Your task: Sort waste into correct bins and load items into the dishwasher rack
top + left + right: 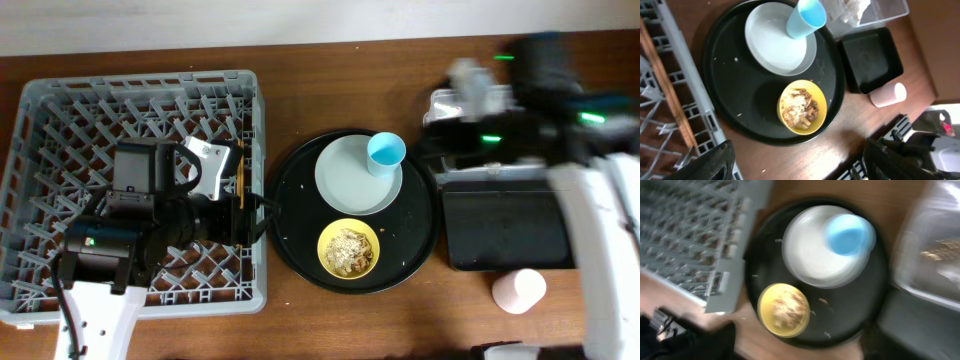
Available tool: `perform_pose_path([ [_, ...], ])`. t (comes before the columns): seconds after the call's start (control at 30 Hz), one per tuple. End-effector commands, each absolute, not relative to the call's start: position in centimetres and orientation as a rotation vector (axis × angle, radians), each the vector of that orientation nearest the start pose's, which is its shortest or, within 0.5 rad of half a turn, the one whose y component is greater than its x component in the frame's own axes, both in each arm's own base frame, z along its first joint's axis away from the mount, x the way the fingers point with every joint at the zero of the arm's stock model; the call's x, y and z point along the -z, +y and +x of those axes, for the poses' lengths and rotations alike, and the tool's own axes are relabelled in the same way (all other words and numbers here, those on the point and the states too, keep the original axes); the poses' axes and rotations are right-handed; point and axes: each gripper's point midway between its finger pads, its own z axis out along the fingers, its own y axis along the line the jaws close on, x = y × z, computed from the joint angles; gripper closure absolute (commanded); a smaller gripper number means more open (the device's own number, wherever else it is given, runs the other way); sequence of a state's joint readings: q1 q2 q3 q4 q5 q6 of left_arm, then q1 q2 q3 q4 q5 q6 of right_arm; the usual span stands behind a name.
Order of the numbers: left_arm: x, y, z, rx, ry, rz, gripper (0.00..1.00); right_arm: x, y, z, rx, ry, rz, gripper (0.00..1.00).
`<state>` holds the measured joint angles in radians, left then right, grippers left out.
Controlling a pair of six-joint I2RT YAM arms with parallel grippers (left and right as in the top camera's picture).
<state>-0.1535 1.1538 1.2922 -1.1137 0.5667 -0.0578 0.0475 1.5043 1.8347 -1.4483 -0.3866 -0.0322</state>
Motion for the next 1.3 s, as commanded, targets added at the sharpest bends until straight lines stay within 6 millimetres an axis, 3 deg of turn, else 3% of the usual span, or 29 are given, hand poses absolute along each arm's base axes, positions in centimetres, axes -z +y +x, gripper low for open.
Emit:
perform_pose_path([
  [0.0, -26.2, -12.4, 25.0, 0.755, 2.524, 0.309, 0.07, -30.0, -1.3, 27.8, -0.32, 2.734, 0.183, 0.01],
  [0.07, -25.8, -12.3, 24.4, 0.759, 2.556, 0.301, 0.04, -27.0, -5.6, 24.6, -0.335, 2.826, 0.559, 0.01],
  [0.13, -25.8, -12.3, 24.3, 0.76, 2.56, 0.3, 0.01, -23.8, -7.8, 22.6, -0.308, 2.859, 0.81, 0.01],
  [0.17, -25.8, -12.3, 24.3, 0.759, 2.559, 0.3, 0.01, -21.4, -10.6, 21.1, -0.085, 2.824, 1.032, 0.01],
  [0.2, -25.6, -12.0, 24.4, 0.729, 2.568, 0.291, 0.01, -20.1, -12.3, 19.9, 0.072, 2.763, 1.171, 0.01],
  [0.27, -24.9, -10.8, 24.7, 0.628, 2.594, 0.262, 0.01, -17.6, -11.9, 18.4, 0.077, 2.711, 1.307, 0.01],
  [0.37, -24.7, -10.4, 24.8, 0.594, 2.604, 0.252, 0.01, -13.3, -10.7, 16.6, 0.053, 2.769, 1.403, 0.01],
  [0.4, -24.6, -10.3, 24.8, 0.587, 2.604, 0.25, 0.01, -12.0, -9.8, 16.8, -0.026, 2.773, 1.423, 0.01],
  [0.53, -24.6, -10.3, 24.8, 0.587, 2.604, 0.25, 0.01, -9.5, -9.3, 15.8, -0.02, 2.688, 1.652, 0.01],
  [0.6, -24.6, -10.3, 24.8, 0.587, 2.605, 0.25, 0.01, -7.7, -10.0, 14.9, 0.079, 2.621, 1.763, 0.01],
  [0.7, -24.7, -10.3, 24.8, 0.586, 2.604, 0.25, 0.01, -5.7, -10.0, 14.3, 0.105, 2.612, 1.781, 0.0],
  [0.77, -24.7, -10.3, 24.8, 0.586, 2.604, 0.25, 0.01, -4.6, -9.9, 14.2, 0.104, 2.596, 1.793, 0.09],
  [0.9, -24.7, -10.3, 24.9, 0.586, 2.6, 0.251, 0.01, -4.3, -9.8, 14.0, 0.104, 2.603, 1.794, 0.44],
  [1.0, -24.7, -10.2, 25.0, 0.579, 2.601, 0.249, 0.01, -4.3, -9.7, 14.0, 0.099, 2.612, 1.789, 0.45],
  [1.07, -24.5, -9.4, 25.5, 0.502, 2.599, 0.227, 0.01, -4.9, -9.6, 14.2, 0.079, 2.687, 1.685, 0.44],
  [1.13, -24.6, -9.1, 25.9, 0.488, 2.591, 0.181, 0.01, -7.5, -9.3, 15.4, 0.003, 2.676, 1.677, 0.46],
  [1.17, -24.7, -8.8, 26.4, 0.472, 2.584, 0.131, 0.01, -10.2, -9.9, 16.5, -0.006, 2.682, 1.594, 0.71],
  [1.2, -24.8, -8.4, 26.8, 0.446, 2.577, 0.09, 0.01, -12.2, -10.0, 17.3, -0.029, 2.694, 1.515, 0.9],
  [1.23, -24.9, -8.0, 27.2, 0.42, 2.566, 0.042, 0.01, -14.3, -10.0, 18.1, -0.06, 2.696, 1.439, 0.94],
  [1.27, -25.1, -7.2, 27.9, 0.379, 2.548, -0.03, 0.01, -16.0, -9.8, 19.0, -0.086, 2.696, 1.354, 0.91],
])
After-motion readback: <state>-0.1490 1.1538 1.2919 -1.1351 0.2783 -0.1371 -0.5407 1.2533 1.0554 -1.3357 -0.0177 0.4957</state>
